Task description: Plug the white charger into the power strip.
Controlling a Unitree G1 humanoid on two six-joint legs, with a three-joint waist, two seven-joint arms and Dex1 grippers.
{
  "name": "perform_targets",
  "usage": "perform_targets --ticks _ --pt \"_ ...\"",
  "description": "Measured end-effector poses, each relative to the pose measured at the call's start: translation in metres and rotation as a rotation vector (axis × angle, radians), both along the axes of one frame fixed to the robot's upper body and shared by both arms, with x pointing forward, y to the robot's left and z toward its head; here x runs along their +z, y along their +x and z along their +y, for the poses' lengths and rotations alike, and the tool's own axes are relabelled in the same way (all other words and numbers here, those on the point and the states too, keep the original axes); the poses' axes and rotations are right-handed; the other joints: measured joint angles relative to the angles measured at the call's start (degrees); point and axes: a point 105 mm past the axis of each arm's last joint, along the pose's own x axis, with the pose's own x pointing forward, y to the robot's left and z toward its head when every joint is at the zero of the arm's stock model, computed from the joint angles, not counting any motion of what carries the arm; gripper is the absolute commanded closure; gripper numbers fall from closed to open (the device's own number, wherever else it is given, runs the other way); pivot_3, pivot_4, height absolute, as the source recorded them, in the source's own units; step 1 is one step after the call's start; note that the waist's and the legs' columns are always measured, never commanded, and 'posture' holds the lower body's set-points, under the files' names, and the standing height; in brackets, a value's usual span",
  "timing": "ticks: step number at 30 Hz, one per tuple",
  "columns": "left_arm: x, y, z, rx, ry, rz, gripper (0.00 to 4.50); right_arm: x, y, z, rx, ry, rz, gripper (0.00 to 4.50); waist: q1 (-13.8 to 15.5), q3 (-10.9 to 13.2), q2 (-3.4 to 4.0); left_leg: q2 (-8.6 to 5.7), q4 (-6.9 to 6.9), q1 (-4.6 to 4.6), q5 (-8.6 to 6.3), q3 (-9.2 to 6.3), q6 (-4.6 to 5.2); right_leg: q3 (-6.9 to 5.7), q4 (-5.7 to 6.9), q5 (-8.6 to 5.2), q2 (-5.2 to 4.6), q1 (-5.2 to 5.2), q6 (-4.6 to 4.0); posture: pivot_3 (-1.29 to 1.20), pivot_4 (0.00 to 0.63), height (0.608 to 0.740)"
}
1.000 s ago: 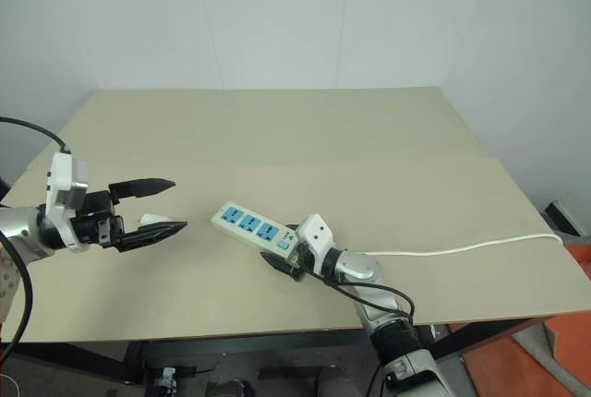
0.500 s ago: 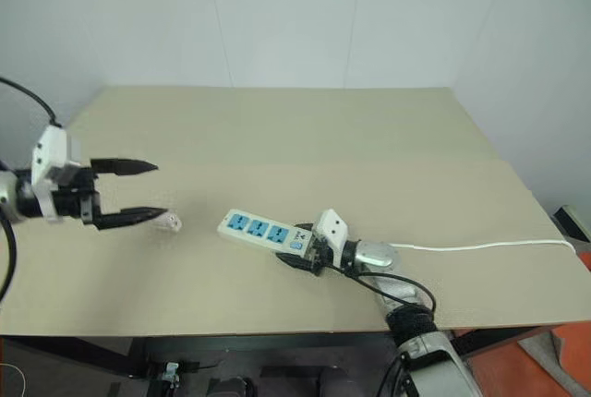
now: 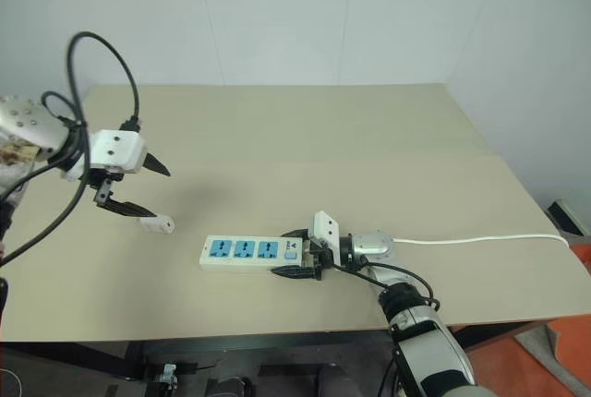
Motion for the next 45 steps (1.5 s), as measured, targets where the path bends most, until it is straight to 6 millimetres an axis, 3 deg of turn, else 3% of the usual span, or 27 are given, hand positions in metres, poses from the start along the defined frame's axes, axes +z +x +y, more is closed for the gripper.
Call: perform_targets --ticks 8,15,28,45 --pt "-0.008 0.015 -0.001 0.037 0.193 0.092 0.00 -0.002 0.002 0.002 0.006 -0.008 -0.012 1.08 -0.7 0.0 -0.01 0.02 0.07 0.14 0.00 -0.05 0.00 0.08 0.34 -0.03 0.10 0.02 0.02 0.00 0.150 0.740" --pt "-0.040 0.026 -0.010 0.036 0.323 0.182 0.00 -0.001 0.003 0.004 0.005 -0.010 -0.009 1.08 -0.9 0.0 -0.02 0.03 0.09 0.17 0.00 -0.06 0.00 0.13 0.38 -0.03 0.15 0.01 0.02 0.00 0.150 0.740" --pt "-0.072 0.035 -0.001 0.105 0.395 0.184 0.00 -0.001 0.003 0.004 -0.011 -0.006 -0.007 1.08 -0.8 0.0 -0.03 0.03 0.09 0.18 0.00 -0.08 0.00 0.14 0.41 -0.03 0.16 0.02 0.02 0.00 0.150 0.740" --pt "-0.086 0.030 0.009 0.134 0.413 0.224 0.00 -0.001 0.003 0.005 -0.038 -0.007 0.008 1.08 -0.9 0.0 -0.03 0.03 0.08 0.19 0.00 -0.10 0.00 0.14 0.43 -0.03 0.17 0.02 0.03 0.00 0.150 0.740"
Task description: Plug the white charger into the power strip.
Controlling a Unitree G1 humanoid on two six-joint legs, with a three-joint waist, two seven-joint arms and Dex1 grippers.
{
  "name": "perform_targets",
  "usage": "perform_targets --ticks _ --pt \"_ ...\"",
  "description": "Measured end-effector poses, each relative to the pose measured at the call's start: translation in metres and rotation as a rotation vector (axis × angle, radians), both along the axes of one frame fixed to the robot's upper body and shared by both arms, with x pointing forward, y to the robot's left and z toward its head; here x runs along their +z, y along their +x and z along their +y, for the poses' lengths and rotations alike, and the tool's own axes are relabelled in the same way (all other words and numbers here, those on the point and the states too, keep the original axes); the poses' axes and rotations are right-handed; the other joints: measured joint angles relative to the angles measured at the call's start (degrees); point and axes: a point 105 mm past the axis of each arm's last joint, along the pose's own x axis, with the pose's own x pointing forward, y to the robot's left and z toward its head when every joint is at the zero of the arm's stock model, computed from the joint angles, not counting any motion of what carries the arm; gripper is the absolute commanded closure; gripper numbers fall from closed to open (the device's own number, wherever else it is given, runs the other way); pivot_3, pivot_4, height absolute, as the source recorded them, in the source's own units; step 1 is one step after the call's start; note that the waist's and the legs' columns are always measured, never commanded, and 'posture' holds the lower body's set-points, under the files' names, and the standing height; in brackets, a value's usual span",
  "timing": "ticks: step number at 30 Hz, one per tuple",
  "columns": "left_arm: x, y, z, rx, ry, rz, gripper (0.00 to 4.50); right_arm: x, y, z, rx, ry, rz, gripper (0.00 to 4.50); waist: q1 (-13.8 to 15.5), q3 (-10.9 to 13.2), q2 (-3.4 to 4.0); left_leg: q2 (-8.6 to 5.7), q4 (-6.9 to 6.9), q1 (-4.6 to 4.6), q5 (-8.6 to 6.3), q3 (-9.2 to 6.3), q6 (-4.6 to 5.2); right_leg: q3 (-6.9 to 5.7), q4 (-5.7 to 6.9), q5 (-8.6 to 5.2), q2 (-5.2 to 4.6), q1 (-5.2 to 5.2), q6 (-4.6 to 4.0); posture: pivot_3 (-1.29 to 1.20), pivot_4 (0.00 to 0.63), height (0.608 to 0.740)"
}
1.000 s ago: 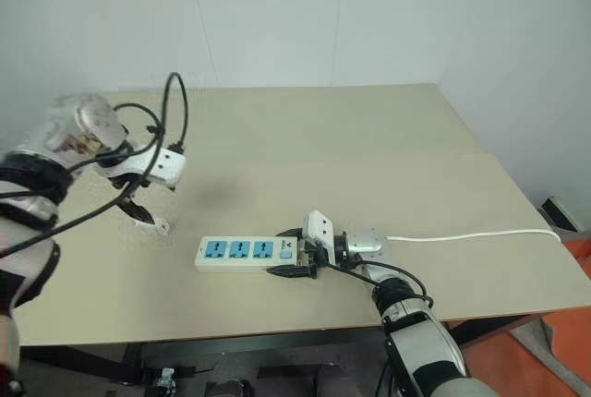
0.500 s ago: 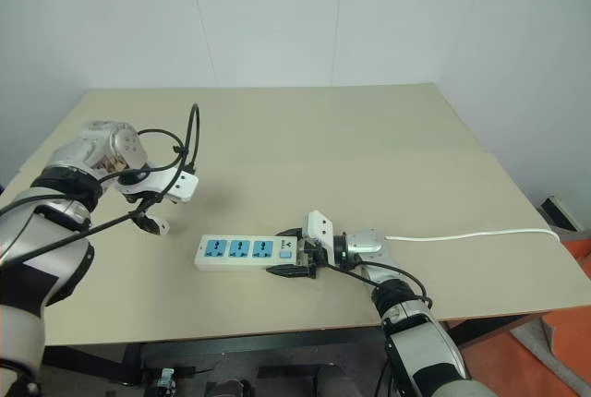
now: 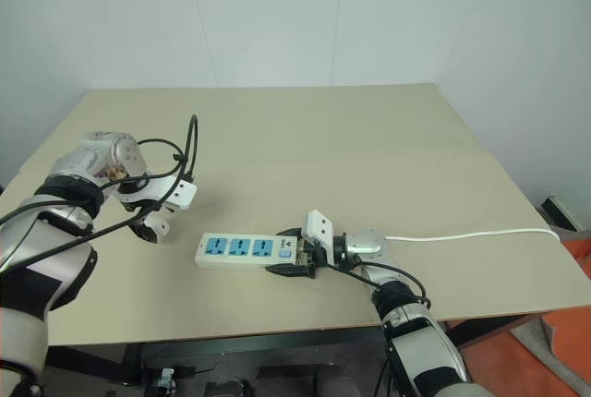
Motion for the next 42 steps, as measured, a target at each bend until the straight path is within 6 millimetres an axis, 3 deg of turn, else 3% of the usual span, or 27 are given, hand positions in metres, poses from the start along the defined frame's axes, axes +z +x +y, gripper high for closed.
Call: perform_targets --ticks 6,7,9,18,25,29,33,36,39,42 --pt "-0.012 -0.002 0.002 0.003 0.011 0.010 0.00 0.000 0.000 0.000 -0.002 -0.001 0.003 1.08 0.0 0.0 0.00 0.00 0.00 0.00 0.00 -0.01 0.00 -0.01 0.00 0.00 0.00 0.00 0.00 0.00 0.150 0.740" --pt "-0.012 -0.002 0.002 0.002 0.014 0.012 0.18 0.000 0.000 0.000 -0.002 -0.002 0.004 1.08 0.0 0.0 0.00 0.00 0.00 0.00 0.00 -0.01 0.00 -0.01 0.00 0.00 0.00 0.00 0.00 0.00 0.150 0.740" --pt "-0.012 -0.001 0.002 -0.003 0.015 0.008 0.57 0.000 0.000 0.000 -0.003 -0.002 0.005 1.08 0.0 0.0 0.00 0.00 0.00 0.00 0.00 -0.01 0.00 -0.01 0.01 0.00 0.00 0.00 0.00 0.00 0.150 0.740" --pt "-0.013 -0.001 0.000 -0.038 0.012 0.002 3.44 0.000 0.000 0.000 -0.009 -0.001 0.001 1.08 0.0 0.0 0.00 0.00 0.00 0.00 0.00 -0.01 0.00 0.00 0.00 0.00 0.00 0.00 0.00 0.00 0.150 0.740" --pt "-0.008 -0.001 -0.003 -0.052 -0.046 -0.019 3.48 0.000 0.000 0.000 -0.009 -0.001 0.001 1.08 0.1 0.0 0.00 0.00 0.00 0.00 0.00 -0.01 0.00 -0.01 0.00 0.00 0.00 0.00 0.00 0.00 0.150 0.740" --pt "0.006 0.006 -0.031 -0.065 -0.274 -0.077 3.48 0.000 0.000 0.000 -0.009 0.000 0.002 1.08 0.2 0.0 0.00 0.00 0.01 -0.01 0.00 -0.01 0.00 -0.03 0.01 0.00 0.00 0.01 0.00 0.00 0.150 0.740" --pt "0.042 0.015 -0.087 -0.126 -0.653 -0.149 3.48 0.000 -0.001 0.000 -0.006 -0.001 0.003 1.08 0.1 0.0 -0.01 0.01 0.01 -0.01 0.00 -0.02 0.00 -0.03 0.03 0.00 0.00 0.01 0.00 0.00 0.150 0.740" --pt "0.089 0.008 -0.126 -0.225 -0.988 -0.183 3.48 0.000 -0.002 0.002 0.006 -0.003 0.003 1.08 -0.2 0.0 -0.01 0.02 -0.01 -0.01 0.00 -0.02 0.00 -0.01 0.05 0.00 0.00 0.00 0.00 0.00 0.150 0.740" --pt "0.122 -0.006 -0.139 -0.309 -1.173 -0.226 3.48 -0.001 -0.002 0.002 0.014 -0.009 0.007 1.08 -0.4 0.0 0.07 0.02 -0.02 0.09 0.00 0.00 0.00 0.03 0.12 0.00 -0.01 0.08 0.00 0.00 0.150 0.740" --pt "0.122 -0.027 -0.139 -0.334 -1.298 -0.190 3.48 -0.004 -0.001 0.001 0.016 -0.021 0.027 1.08 -0.4 -0.1 0.13 0.02 -0.03 0.36 -0.01 -0.02 0.01 0.02 0.22 -0.01 -0.01 0.29 0.01 0.00 0.150 0.740"
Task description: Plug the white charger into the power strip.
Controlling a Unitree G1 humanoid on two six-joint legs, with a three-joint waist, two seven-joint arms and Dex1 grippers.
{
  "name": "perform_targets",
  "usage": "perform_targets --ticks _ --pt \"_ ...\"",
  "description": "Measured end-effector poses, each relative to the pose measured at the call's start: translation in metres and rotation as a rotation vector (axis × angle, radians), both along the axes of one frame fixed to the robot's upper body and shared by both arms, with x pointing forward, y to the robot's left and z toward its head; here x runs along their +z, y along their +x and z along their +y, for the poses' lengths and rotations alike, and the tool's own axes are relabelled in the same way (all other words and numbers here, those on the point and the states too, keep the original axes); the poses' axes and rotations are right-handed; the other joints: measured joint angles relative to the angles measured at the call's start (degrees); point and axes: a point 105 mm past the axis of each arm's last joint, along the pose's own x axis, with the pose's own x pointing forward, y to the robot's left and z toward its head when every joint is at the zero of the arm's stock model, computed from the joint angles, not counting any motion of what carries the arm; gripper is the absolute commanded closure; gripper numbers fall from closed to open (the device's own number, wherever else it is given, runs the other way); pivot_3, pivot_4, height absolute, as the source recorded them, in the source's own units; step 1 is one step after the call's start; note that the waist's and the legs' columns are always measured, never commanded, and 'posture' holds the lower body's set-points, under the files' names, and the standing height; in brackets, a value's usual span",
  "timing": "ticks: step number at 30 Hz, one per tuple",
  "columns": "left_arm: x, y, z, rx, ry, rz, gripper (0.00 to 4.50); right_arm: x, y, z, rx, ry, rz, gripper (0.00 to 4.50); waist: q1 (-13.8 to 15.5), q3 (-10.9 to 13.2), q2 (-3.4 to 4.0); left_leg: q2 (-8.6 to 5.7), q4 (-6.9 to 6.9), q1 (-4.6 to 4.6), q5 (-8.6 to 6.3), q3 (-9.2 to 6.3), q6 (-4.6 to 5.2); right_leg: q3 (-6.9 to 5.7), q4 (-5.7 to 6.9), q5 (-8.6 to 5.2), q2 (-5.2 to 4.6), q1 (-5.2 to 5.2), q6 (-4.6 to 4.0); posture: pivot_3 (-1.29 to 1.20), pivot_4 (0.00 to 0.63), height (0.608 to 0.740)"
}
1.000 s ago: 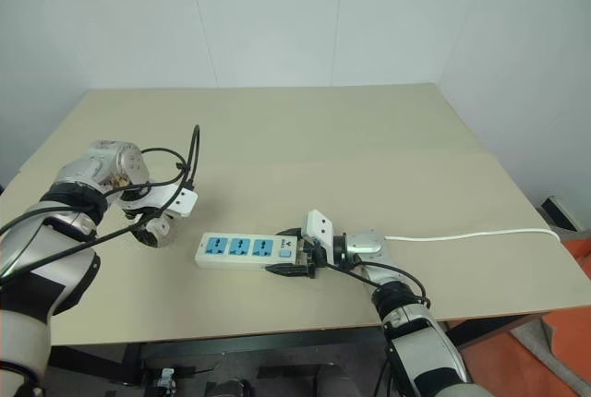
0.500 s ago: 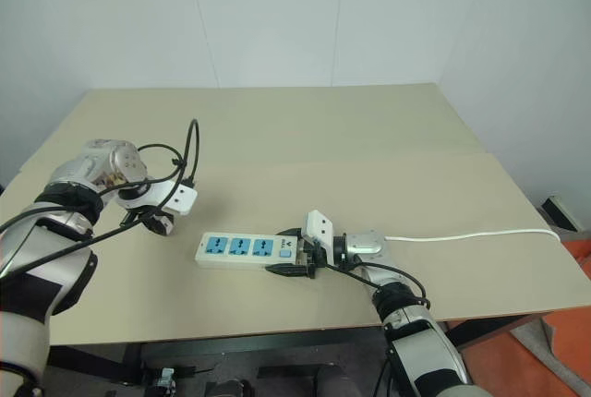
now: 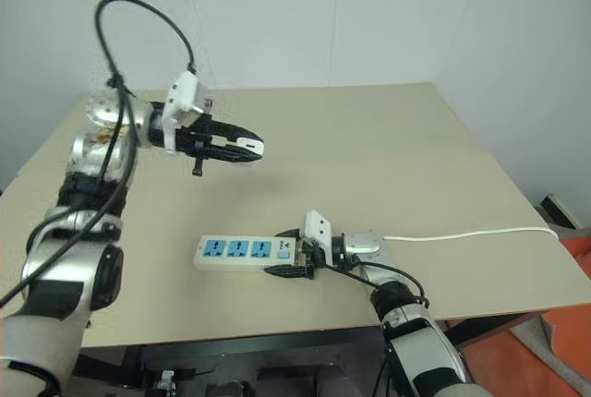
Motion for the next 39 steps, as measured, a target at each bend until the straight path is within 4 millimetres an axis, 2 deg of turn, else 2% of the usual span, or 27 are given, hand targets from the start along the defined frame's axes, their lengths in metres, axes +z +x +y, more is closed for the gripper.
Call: perform_targets --ticks 3,9,13,17,22,29,39 --pt "-0.010 -0.012 0.003 -0.008 -0.055 0.061 3.48 -0.002 0.002 0.000 -0.003 -0.009 0.013 1.08 0.1 0.0 0.00 0.00 0.02 0.34 0.00 -0.02 0.00 -0.04 -0.02 -0.01 0.00 0.35 0.01 0.00 0.150 0.740" --pt "-0.008 -0.037 0.010 -0.079 -0.190 0.120 3.48 -0.003 0.003 0.003 0.005 -0.013 0.024 1.08 -0.4 0.0 0.00 0.01 -0.01 0.62 0.00 -0.01 0.00 -0.03 -0.04 -0.06 0.00 0.59 -0.06 0.00 0.150 0.740" --pt "-0.023 -0.044 0.018 -0.076 -0.198 0.198 3.48 -0.003 0.002 0.005 0.011 -0.013 0.023 1.08 -0.8 0.0 0.01 0.01 -0.02 0.62 -0.01 -0.01 -0.01 -0.03 -0.07 -0.07 0.00 0.61 -0.08 0.00 0.150 0.740" --pt "-0.049 -0.048 0.023 -0.055 -0.182 0.282 3.48 -0.003 0.002 0.005 0.012 -0.013 0.019 1.08 -0.9 0.0 0.00 0.01 -0.02 0.59 -0.01 -0.02 -0.01 -0.05 -0.09 -0.08 0.00 0.60 -0.10 0.00 0.150 0.740" --pt "-0.056 -0.048 0.018 -0.064 -0.182 0.284 3.48 -0.003 0.002 0.005 0.013 -0.014 0.019 1.08 -0.9 0.0 0.01 0.01 -0.04 0.61 -0.01 -0.01 -0.01 -0.04 -0.11 -0.08 0.00 0.62 -0.10 0.00 0.150 0.740" --pt "-0.086 -0.050 0.009 -0.064 -0.149 0.327 3.48 -0.003 0.002 0.005 0.016 -0.015 0.018 1.08 -0.8 0.0 0.01 0.00 -0.04 0.59 -0.01 -0.01 -0.01 -0.04 -0.15 -0.09 0.00 0.61 -0.11 0.00 0.150 0.740" --pt "-0.110 -0.040 0.004 -0.017 -0.124 0.322 3.48 -0.002 0.002 0.004 0.016 -0.016 0.017 1.08 -0.8 0.0 0.01 0.00 -0.04 0.56 -0.01 0.00 -0.01 -0.03 -0.21 -0.09 0.00 0.61 -0.11 0.00 0.150 0.740"
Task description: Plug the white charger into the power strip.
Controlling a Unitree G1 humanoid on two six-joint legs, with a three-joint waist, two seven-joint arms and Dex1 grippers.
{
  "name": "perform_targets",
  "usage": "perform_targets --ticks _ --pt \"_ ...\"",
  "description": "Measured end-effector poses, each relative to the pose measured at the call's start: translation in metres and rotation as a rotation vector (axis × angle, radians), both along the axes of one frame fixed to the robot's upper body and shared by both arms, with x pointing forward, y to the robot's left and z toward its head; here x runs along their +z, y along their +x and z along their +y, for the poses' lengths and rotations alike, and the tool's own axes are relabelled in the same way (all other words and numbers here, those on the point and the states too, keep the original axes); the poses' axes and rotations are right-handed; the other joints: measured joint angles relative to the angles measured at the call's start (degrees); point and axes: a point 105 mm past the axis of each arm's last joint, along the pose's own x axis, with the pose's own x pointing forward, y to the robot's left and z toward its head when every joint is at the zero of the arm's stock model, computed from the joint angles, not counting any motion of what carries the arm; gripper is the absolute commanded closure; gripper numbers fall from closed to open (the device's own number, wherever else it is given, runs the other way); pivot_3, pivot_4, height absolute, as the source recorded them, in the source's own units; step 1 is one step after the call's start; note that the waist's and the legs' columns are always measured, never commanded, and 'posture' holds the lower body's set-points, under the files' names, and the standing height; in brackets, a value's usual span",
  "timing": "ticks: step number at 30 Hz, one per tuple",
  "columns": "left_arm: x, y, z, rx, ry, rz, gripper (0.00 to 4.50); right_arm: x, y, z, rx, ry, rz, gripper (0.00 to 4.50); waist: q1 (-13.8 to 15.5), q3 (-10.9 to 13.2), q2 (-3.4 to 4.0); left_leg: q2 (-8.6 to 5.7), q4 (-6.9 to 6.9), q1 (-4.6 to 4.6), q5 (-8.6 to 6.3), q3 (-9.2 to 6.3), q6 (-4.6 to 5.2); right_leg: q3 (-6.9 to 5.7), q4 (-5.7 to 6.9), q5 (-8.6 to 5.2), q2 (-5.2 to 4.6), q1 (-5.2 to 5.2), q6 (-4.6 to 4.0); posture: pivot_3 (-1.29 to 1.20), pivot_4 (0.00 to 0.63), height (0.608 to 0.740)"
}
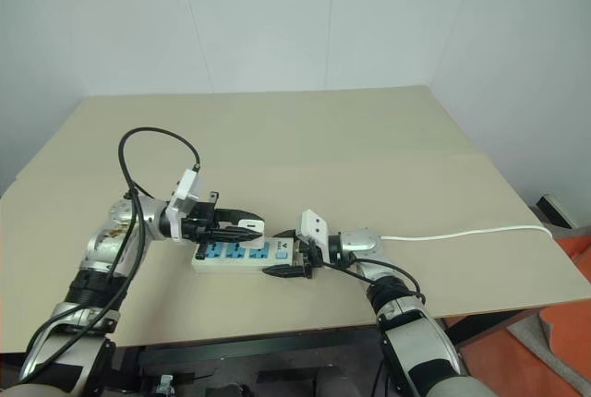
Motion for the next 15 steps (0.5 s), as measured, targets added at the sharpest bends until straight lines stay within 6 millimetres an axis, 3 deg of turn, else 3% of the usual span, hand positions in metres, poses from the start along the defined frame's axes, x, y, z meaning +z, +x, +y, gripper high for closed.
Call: perform_targets --ticks 15 --pt "-0.018 0.004 -0.006 0.029 -0.001 0.004 3.48 0.000 0.000 -0.001 -0.001 -0.001 -0.002 1.08 0.1 0.0 0.00 0.00 0.00 -0.06 0.00 0.00 0.00 0.00 -0.07 0.00 -0.01 0.00 0.00 0.00 0.150 0.740"
